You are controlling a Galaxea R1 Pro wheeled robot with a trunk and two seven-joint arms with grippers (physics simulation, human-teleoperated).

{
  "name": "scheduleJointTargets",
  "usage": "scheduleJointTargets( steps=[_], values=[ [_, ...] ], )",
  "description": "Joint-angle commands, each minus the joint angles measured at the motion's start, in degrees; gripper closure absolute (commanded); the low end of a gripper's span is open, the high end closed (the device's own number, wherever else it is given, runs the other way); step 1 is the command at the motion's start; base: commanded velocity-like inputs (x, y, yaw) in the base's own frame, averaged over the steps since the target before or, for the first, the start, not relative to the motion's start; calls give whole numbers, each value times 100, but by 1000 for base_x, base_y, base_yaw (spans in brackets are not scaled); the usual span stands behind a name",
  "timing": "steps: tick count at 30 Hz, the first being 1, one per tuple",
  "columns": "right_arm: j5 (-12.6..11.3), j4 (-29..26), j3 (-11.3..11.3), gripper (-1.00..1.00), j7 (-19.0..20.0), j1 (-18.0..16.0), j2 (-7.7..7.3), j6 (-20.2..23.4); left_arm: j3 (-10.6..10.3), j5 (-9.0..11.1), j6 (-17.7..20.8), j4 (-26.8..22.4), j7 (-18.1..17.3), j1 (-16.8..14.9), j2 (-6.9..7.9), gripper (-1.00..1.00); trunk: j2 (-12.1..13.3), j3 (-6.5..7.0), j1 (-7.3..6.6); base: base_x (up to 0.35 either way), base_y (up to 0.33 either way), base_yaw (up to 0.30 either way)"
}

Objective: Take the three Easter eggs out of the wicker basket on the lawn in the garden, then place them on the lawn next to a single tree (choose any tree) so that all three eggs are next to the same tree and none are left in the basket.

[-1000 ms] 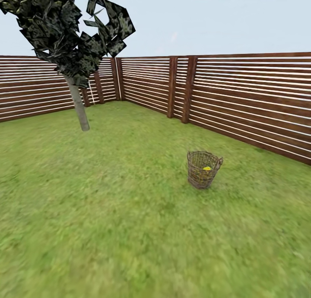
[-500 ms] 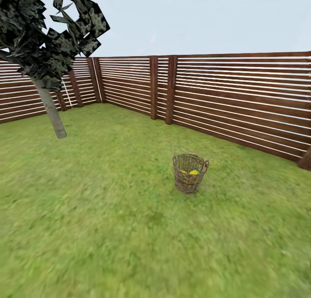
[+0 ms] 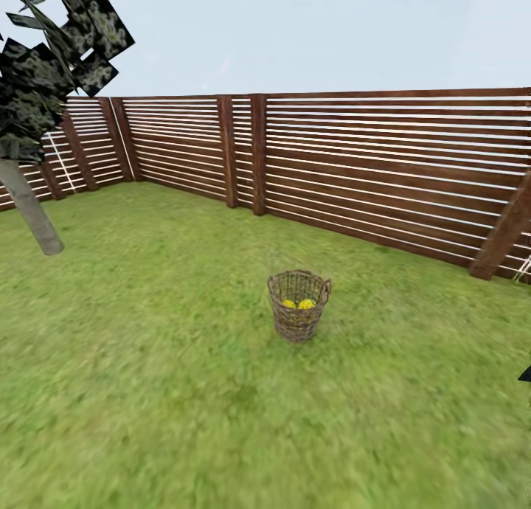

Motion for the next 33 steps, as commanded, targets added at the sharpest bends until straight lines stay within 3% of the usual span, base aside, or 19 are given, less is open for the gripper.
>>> scheduleJointTargets(
  steps=[1,8,26,33],
  values=[
    [2,7,5,-100,-5,-3,0,-18,-1,2,-5,-11,2,4,0,-100,-2,-4,4,340,0,-259],
    [7,7,5,-100,-5,-7,1,-16,-1,2,-5,-11,2,4,0,-100,-2,-4,4,340,0,-167],
    [-6,7,6,-100,-5,-3,-2,-24,-1,2,-5,-9,2,4,0,-100,-2,-4,4,340,0,-6],
    [-8,7,5,-100,-3,-7,-2,-25,-1,0,-5,-11,2,4,0,-100,-2,-4,4,340,0,-198]
  ],
)
